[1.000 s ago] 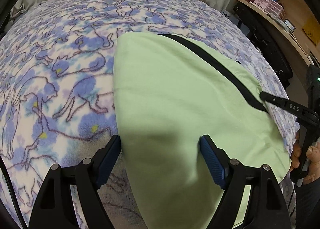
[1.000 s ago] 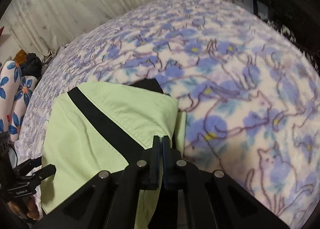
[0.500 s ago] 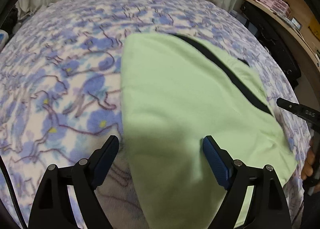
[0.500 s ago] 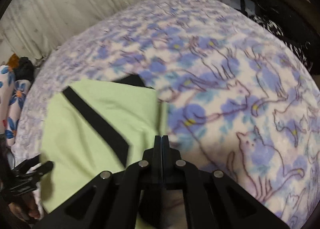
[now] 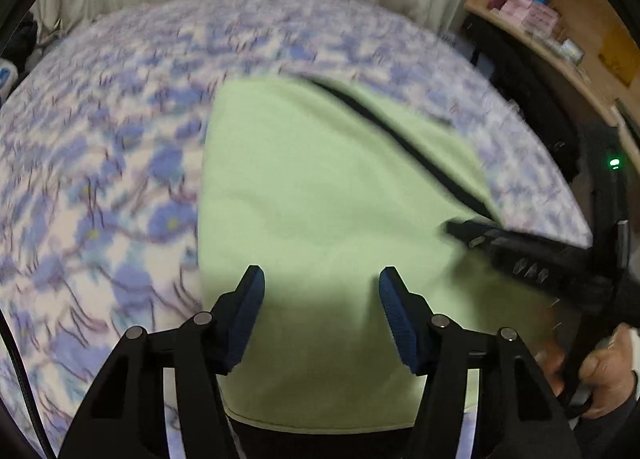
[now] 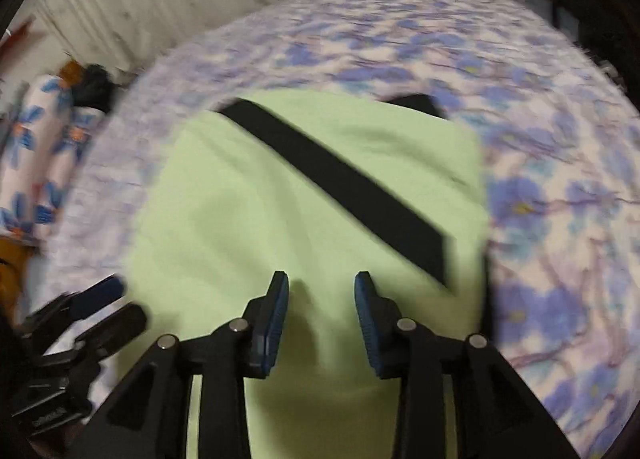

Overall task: Fold large clothes
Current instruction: 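Smooth the green folded bundle flat with both tools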

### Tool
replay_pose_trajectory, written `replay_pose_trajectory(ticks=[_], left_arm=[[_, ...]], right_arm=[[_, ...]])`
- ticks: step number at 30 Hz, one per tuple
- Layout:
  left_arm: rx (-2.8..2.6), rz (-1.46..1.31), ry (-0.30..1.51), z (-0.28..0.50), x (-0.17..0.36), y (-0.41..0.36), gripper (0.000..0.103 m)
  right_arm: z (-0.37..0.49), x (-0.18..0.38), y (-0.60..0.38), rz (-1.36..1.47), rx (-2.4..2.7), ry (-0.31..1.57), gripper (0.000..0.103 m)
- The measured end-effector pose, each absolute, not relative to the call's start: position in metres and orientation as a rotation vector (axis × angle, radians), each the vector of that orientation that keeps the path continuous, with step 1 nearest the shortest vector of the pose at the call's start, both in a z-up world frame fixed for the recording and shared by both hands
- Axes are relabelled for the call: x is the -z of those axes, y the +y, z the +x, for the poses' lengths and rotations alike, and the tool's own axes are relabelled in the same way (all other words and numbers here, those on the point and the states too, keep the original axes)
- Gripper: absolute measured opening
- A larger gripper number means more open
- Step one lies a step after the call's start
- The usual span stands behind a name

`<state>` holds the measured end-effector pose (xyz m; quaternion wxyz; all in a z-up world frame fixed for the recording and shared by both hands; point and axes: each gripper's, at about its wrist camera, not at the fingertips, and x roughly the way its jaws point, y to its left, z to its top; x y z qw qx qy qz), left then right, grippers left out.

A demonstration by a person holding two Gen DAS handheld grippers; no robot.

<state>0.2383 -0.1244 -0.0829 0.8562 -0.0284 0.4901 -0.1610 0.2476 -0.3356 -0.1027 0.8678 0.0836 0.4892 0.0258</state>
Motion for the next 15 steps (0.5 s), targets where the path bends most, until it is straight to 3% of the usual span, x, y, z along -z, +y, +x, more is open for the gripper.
replay_pose_trajectory(ticks=[2,4,10,15], left_arm=[[0.343,-0.03,1.001,0.232,0.086,-0.126,0.058],[0.347,0.006,0.982,0.227,0.086,-0.129,0.058],[0.344,0.013,0.987,0.224,0.083,-0.128,0.059],[0.35,0.0,1.013,0.224,0.075,-0.124,0.068]], right_arm=[[0.241,0.109,-0.358,0.205,-0.044,1.027,0.011],[0.235,0.11,-0.372,0.226,-0.036,1.031,0.0],[0.22,0.103,-0.37,0.211,-0.047,1.034,0.003],[0.214,0.087,-0.368,0.23,-0.055,1.023,0.008]])
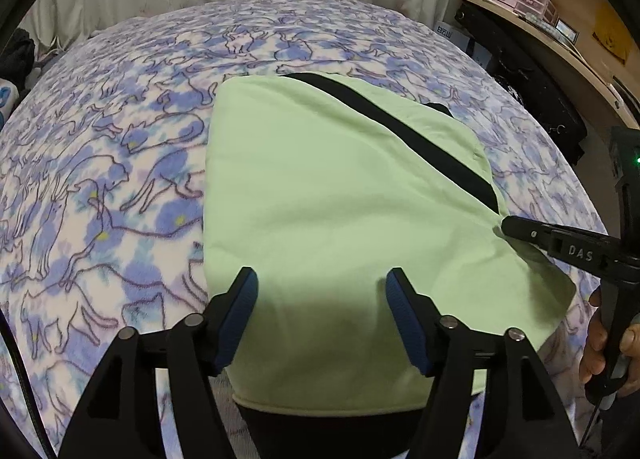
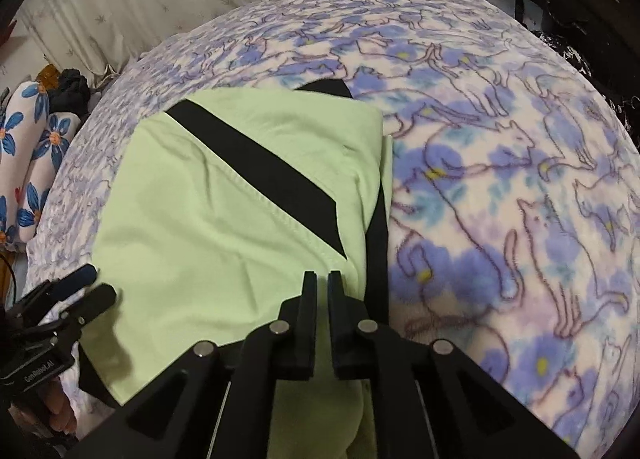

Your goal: Fold large clothes

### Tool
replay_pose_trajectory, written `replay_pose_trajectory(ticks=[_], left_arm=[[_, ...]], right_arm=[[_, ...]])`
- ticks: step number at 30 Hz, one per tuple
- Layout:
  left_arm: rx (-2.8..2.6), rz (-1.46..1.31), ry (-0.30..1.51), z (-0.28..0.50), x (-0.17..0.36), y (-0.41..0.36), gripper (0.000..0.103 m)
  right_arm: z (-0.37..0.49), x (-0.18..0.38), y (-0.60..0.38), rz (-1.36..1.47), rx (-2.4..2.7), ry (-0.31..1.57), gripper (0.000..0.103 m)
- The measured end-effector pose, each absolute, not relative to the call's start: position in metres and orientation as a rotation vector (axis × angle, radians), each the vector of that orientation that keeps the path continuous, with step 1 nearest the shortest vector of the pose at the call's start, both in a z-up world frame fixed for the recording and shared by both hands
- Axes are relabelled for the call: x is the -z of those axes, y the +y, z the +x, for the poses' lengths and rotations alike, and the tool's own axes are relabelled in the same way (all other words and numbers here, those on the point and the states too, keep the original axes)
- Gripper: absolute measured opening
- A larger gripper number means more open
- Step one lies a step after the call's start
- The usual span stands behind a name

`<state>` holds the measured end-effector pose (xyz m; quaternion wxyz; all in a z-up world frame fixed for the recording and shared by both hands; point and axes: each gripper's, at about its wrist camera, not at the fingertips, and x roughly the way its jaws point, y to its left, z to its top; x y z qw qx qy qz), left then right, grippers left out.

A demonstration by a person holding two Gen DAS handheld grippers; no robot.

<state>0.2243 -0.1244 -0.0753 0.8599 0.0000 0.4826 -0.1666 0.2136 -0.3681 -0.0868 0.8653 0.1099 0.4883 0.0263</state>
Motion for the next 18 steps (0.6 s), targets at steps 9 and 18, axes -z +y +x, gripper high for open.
replay_pose_trajectory(ticks=[9,18], left_arm=[[0.355,-0.007,1.044,0.211,0.055,-0.117,0.076],[0.346,0.006,1.05,0.202,0.04,-0.102,0.081]], right_arm=[[0.191,0.041,-0.366,0.217,-0.069,0.954,0.053],[0.175,0.019,-0.363,0.165,-0.096,0.931,0.075]])
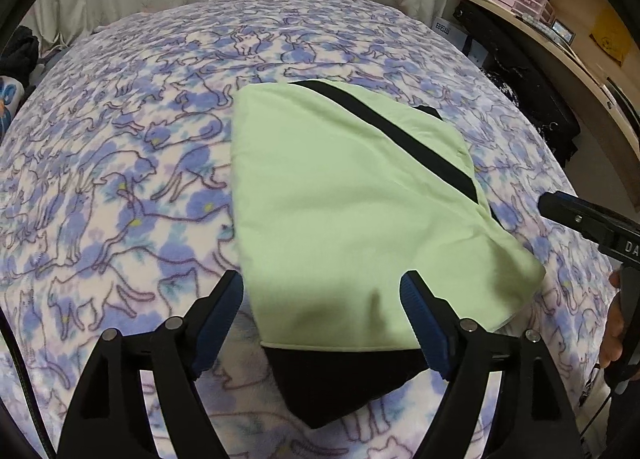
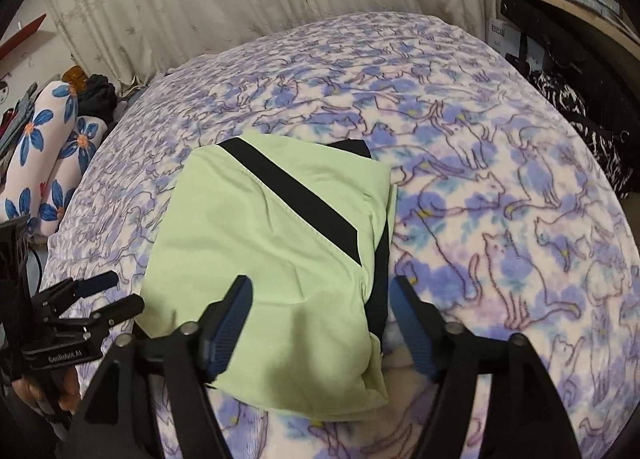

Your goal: Fold large clothes

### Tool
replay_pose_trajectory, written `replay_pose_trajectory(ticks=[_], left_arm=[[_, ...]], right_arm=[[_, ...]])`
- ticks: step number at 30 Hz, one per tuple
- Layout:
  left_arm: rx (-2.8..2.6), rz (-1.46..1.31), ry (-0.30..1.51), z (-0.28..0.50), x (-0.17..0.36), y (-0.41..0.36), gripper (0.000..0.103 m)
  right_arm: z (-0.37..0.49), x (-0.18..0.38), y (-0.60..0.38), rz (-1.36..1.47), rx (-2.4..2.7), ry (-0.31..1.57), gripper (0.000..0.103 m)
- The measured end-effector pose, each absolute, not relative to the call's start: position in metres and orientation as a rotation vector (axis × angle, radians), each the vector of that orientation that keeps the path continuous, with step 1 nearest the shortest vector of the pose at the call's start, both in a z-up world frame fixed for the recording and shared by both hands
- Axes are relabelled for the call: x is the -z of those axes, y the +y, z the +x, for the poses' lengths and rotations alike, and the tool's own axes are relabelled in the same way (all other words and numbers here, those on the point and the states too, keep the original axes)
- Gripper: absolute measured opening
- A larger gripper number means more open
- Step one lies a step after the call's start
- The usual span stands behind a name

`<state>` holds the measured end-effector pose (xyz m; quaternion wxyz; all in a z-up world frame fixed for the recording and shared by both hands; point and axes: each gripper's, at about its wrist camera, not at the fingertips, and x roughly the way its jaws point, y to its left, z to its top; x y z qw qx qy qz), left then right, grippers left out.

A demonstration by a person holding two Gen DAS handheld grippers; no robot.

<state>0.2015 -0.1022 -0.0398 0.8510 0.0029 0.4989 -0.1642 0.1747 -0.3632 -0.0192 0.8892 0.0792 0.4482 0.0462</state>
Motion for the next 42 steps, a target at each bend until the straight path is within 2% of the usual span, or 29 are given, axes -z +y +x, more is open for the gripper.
replay_pose_trajectory(ticks=[6,14,19,27,28,30,31,32,33,34,35,36,37,38,42], left_arm=[[0.338,-0.054,1.097,0.212,0.055,-0.087,0.082],[0.435,-0.275,1.24,0.234,0.108,-0.071,0.082],[0.49,-0.372,1.255,0.243,0.129,-0.068,0.082],[0.535,-0.354,1.24,0.26,0.138,-0.088,0.093],[0.535,-0.347,1.239,0.262,0.139,-0.091,0.096],[0.528,-0.339,1.237,0.265,0.138,-0.095,0.096],[0.526,-0.337,1.235,0.265,0.136,-0.094,0.096],[0.522,-0.332,1.229,0.264,0.134,-0.094,0.094],[0.519,-0.331,1.221,0.264,0.133,-0.094,0.091],[0.511,-0.328,1.206,0.261,0.129,-0.093,0.082],[0.503,-0.321,1.185,0.259,0.125,-0.092,0.069],[0.494,-0.308,1.159,0.256,0.119,-0.091,0.061],[0.484,-0.29,1.14,0.255,0.114,-0.09,0.047],[0.477,-0.27,1.118,0.252,0.107,-0.09,0.039],[0.445,-0.173,1.039,0.235,0.08,-0.094,0.031]], right_arm=[[0.185,0.045,-0.38,0.215,-0.115,0.988,0.077],[0.21,0.108,-0.418,0.4,-0.15,1.108,0.077],[0.224,0.13,-0.422,0.488,-0.22,1.123,0.079],[0.25,0.144,-0.413,0.611,-0.39,1.093,0.078],[0.251,0.145,-0.412,0.614,-0.397,1.091,0.077],[0.252,0.145,-0.407,0.595,-0.396,1.087,0.067],[0.251,0.146,-0.405,0.578,-0.386,1.092,0.049],[0.249,0.146,-0.404,0.579,-0.388,1.094,0.037],[0.245,0.145,-0.406,0.602,-0.389,1.082,0.033],[0.243,0.142,-0.407,0.614,-0.398,1.071,0.024],[0.24,0.137,-0.405,0.61,-0.406,1.055,0.015],[0.238,0.129,-0.403,0.585,-0.4,1.039,0.014],[0.236,0.123,-0.397,0.558,-0.394,1.027,0.013],[0.23,0.111,-0.386,0.511,-0.39,0.999,0.012],[0.215,0.074,-0.348,0.372,-0.376,0.941,0.011]])
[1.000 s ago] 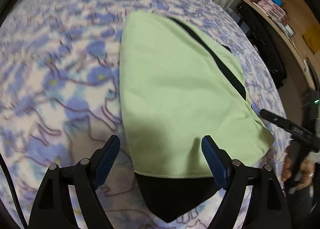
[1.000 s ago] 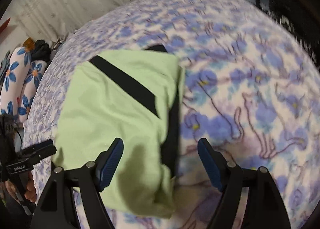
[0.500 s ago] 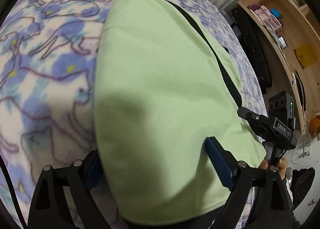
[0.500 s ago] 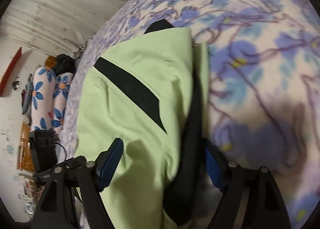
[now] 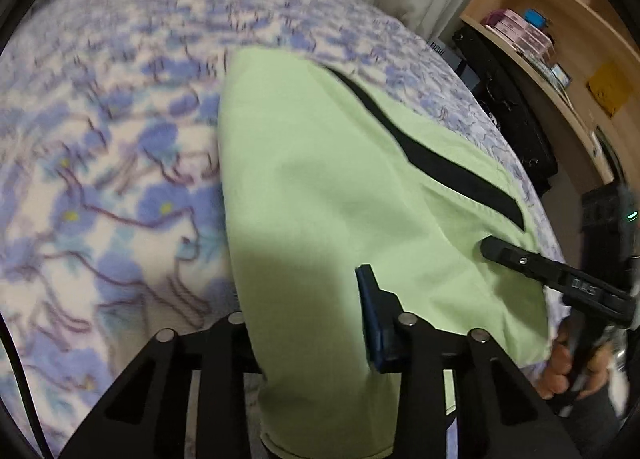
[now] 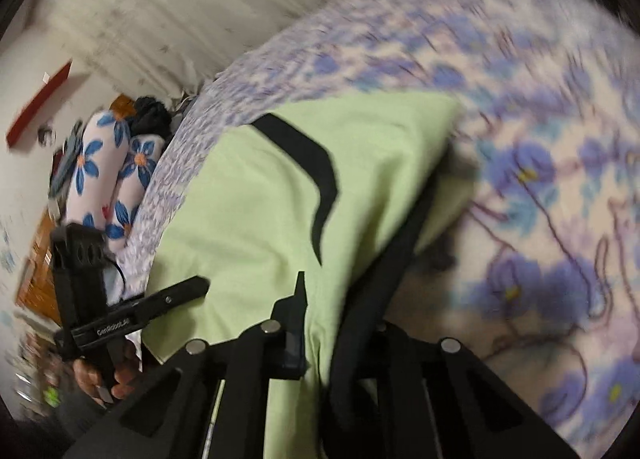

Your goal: Fold large clothes

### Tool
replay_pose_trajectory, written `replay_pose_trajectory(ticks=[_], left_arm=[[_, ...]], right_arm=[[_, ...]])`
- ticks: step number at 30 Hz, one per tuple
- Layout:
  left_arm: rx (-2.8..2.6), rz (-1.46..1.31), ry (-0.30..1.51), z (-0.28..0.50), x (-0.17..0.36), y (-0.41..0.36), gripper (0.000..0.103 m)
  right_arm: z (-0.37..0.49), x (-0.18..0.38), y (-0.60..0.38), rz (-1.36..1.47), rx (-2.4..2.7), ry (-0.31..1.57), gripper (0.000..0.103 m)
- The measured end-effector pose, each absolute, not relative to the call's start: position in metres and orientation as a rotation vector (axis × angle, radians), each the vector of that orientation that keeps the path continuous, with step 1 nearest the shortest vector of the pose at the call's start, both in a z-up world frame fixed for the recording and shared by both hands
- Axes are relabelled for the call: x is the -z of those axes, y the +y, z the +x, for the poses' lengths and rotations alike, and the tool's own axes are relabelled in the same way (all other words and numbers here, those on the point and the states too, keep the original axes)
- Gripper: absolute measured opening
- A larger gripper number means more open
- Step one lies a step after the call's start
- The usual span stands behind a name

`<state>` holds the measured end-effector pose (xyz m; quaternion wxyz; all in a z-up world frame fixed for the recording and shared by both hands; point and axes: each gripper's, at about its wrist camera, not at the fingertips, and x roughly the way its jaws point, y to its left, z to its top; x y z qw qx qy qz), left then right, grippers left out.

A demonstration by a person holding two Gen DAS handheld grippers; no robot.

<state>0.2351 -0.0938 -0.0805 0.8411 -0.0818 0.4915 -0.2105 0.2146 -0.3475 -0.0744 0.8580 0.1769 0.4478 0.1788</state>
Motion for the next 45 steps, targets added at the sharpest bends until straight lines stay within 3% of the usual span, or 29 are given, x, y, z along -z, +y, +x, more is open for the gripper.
replay_pose_trajectory(ticks=[7,15,25,31,39,40,42,44,45], left_arm=[[0.435,-0.12,0.976,0.202,0.04,-0.053,0.03],[0.369,-0.115,0.933,0.189,-0.003,0.051,0.03],[0.287,-0.025,0.831,0.28,-0.049,0.162,0.03],[0.267,0.018,0.794,0.375,-0.031,0.201,0.03],[0.225,0.035,0.881,0.472,0.067,0.242,0.033],[0.21,0.032,0.907,0.475,0.084,0.245,0.035],[0.166,0.003,0.929,0.48,0.113,0.258,0.051],[0.107,-0.019,0.89,0.476,0.121,0.269,0.085],[0.074,-0.025,0.877,0.475,0.123,0.275,0.089]], right_arm=[[0.19,0.034,-0.293,0.266,-0.38,0.906,0.01],[0.193,-0.006,-0.203,0.211,-0.489,0.829,0.01],[0.291,-0.038,-0.096,0.217,-0.54,0.697,0.01],[0.385,-0.019,-0.055,0.22,-0.517,0.648,0.01],[0.477,0.065,-0.021,0.263,-0.504,0.746,0.01],[0.486,0.082,-0.018,0.27,-0.491,0.778,0.011],[0.492,0.1,-0.018,0.273,-0.443,0.807,0.017],[0.496,0.11,-0.022,0.309,-0.431,0.843,0.03],[0.497,0.115,-0.026,0.336,-0.426,0.868,0.036]])
